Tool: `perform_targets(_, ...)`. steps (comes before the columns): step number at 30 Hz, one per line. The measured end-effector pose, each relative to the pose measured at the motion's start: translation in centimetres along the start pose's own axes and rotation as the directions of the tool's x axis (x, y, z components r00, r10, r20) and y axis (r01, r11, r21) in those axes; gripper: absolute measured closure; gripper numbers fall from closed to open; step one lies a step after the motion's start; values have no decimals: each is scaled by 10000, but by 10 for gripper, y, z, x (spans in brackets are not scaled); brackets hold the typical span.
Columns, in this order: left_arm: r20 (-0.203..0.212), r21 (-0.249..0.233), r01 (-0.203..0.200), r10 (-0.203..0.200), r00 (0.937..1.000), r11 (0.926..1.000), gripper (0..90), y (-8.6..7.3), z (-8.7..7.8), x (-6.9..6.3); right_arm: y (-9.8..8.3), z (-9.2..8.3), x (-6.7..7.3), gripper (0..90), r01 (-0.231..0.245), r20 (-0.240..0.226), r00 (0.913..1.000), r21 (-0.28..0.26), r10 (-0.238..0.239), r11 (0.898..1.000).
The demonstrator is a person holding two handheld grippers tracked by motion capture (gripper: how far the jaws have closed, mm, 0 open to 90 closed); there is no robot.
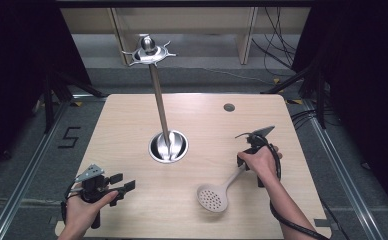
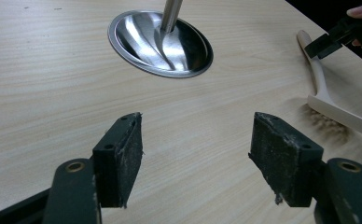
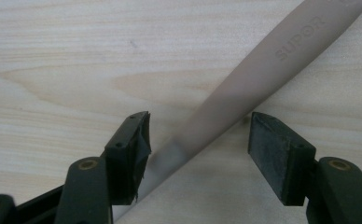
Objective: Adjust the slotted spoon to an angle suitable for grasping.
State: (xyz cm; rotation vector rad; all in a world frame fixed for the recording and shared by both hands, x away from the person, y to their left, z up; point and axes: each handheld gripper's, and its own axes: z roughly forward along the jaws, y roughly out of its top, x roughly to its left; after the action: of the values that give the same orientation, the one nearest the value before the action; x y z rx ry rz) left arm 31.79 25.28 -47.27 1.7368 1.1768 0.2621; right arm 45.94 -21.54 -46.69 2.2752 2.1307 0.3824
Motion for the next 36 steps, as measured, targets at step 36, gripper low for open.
perform_targets(36,-171,-56,54,-55,9998,10000,332,0,-2,0,-8,-16,9,751,2981,-395,9524,-845,-3021,9508)
